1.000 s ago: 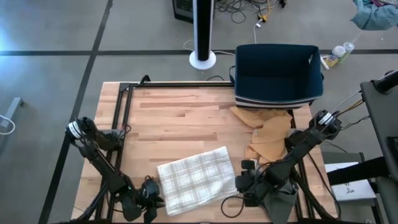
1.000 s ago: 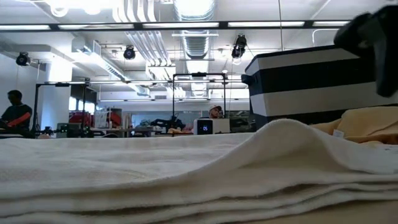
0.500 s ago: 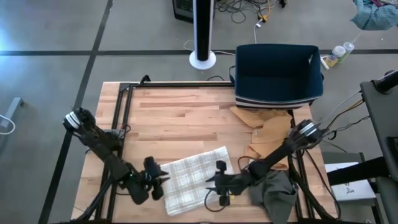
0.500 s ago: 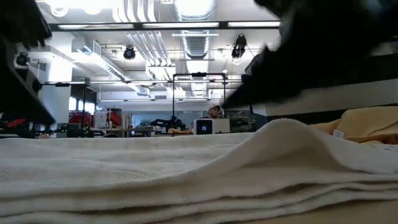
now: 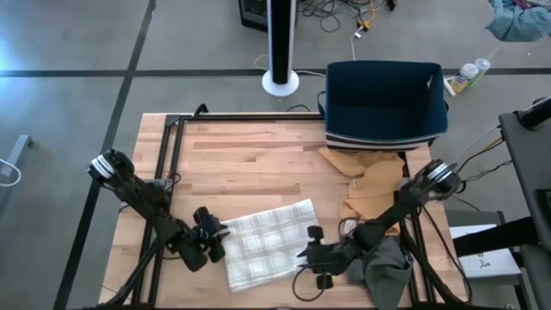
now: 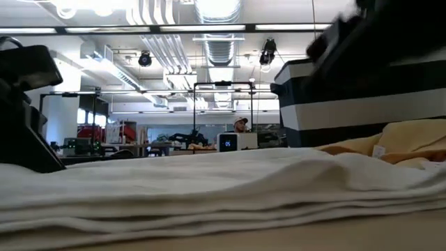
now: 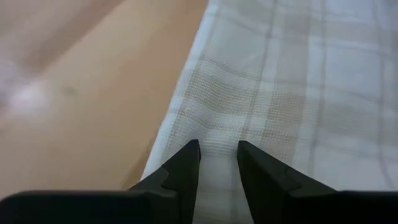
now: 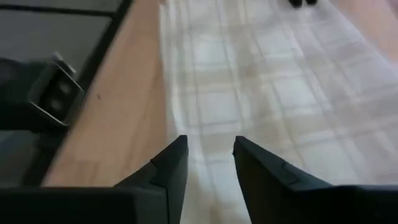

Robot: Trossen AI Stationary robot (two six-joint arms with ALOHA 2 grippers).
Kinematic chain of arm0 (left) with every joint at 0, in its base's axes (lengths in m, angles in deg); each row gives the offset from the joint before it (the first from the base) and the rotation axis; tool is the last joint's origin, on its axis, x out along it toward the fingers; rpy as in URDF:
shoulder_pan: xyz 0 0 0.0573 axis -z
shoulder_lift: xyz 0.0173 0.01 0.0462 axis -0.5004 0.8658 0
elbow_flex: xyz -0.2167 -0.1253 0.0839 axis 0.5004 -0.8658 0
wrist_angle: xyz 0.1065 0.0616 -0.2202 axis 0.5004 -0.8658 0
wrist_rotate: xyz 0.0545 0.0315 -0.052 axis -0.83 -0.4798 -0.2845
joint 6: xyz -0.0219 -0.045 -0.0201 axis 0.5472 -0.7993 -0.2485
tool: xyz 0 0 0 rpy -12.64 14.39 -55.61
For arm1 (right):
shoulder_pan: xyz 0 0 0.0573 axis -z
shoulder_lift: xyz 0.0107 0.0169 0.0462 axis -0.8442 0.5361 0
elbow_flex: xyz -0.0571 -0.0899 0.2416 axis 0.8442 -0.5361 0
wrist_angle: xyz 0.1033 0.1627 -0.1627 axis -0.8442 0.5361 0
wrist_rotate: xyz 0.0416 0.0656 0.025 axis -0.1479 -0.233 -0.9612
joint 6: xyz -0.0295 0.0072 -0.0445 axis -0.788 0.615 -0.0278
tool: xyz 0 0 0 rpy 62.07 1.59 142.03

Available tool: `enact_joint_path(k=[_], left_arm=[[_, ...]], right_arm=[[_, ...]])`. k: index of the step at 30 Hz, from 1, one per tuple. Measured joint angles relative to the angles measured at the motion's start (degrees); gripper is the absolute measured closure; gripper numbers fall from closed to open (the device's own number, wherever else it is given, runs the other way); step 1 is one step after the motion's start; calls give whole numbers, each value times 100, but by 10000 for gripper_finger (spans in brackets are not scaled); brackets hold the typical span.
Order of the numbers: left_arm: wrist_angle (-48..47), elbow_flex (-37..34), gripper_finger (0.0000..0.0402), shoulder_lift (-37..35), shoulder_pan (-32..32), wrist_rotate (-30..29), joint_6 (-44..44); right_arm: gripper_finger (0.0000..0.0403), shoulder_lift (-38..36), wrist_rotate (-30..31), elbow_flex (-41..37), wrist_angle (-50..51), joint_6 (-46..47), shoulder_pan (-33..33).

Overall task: Fold towel
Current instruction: Fold the white towel

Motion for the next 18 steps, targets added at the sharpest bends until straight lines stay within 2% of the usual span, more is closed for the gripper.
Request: enact_joint_path(k=[3, 5, 10, 14, 18], left_arm=[[-308, -9, 290, -313, -183, -36, 224], [-469, -9, 289, -597, -306, -51, 500], [-334, -114, 295, -1072, -525, -155, 776], [321, -390, 303, -999, -508, -6, 794], [1178, -705, 308, -401, -524, 209, 828]], right_arm=[[271, -338, 110, -48, 771, 312, -94], [271, -353, 149, -97, 910, 574, -175], [281, 109, 186, -215, 948, 1041, -251], [290, 354, 133, -230, 1178, 1412, -305], [294, 300, -69, -199, 1536, 1432, -347]])
